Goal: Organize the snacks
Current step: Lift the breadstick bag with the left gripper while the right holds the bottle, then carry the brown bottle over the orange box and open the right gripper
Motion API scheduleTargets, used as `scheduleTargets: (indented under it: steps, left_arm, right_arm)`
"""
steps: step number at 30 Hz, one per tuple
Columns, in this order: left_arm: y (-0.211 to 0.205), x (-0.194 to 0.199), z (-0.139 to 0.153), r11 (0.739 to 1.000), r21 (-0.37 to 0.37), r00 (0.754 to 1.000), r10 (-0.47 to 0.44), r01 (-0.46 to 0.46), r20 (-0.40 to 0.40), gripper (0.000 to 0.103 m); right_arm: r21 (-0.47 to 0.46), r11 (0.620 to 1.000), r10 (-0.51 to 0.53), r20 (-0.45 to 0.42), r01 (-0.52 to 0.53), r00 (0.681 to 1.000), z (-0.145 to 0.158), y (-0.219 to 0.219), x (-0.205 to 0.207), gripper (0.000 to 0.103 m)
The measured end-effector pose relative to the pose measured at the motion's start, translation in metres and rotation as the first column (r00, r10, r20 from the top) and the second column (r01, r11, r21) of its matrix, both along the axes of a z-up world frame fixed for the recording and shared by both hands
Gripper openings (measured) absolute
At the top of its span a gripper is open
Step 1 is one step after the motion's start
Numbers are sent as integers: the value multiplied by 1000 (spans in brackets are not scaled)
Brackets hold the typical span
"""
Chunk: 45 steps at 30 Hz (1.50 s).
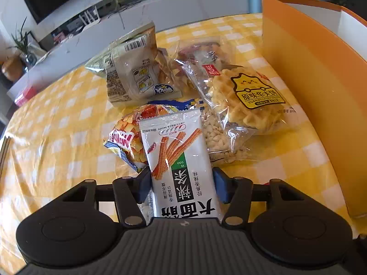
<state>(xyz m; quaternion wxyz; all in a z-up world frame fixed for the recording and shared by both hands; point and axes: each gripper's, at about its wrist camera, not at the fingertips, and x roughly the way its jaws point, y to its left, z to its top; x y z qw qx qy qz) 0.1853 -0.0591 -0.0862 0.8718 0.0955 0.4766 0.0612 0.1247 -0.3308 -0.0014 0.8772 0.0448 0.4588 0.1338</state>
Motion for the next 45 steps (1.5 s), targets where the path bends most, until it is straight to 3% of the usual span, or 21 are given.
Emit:
scheduleTargets:
  steps: [4,11,20,31,35,38,45]
  left_arm:
    - [0,-9,1,999,-5,999,-39,39,9,61]
    - [13,-28,21,995,-98,999,-22,25,32,60]
    - [30,-62,71,980,-197,988,-3,34,156,59]
    - [57,-83,107,956,-291,965,28,51,260,59]
    - [62,-93,119,947,-307,945,9,98,327,59]
    - [65,-95,123,941,-322,940,17,100,341,59]
    - [76,-105,128,919,-375,934,23,120,355,59]
  right_arm:
    - [11,1000,-7,1,7,1000,1,-1,0,30]
    - [9,1000,1,18,-1,1000,3,-1,-4,29]
    - [-2,1000,5,84,-5,996,11,1,-13,29]
    - [107,993,29,150,-45,988,24,-1,-17,29]
    - [149,986,43,205,-75,978,35,1,-25,28]
    - [137,988,37,229,-70,973,40,3,-26,28]
    - [291,957,-34,147,-11,988,33,-20,-16,28]
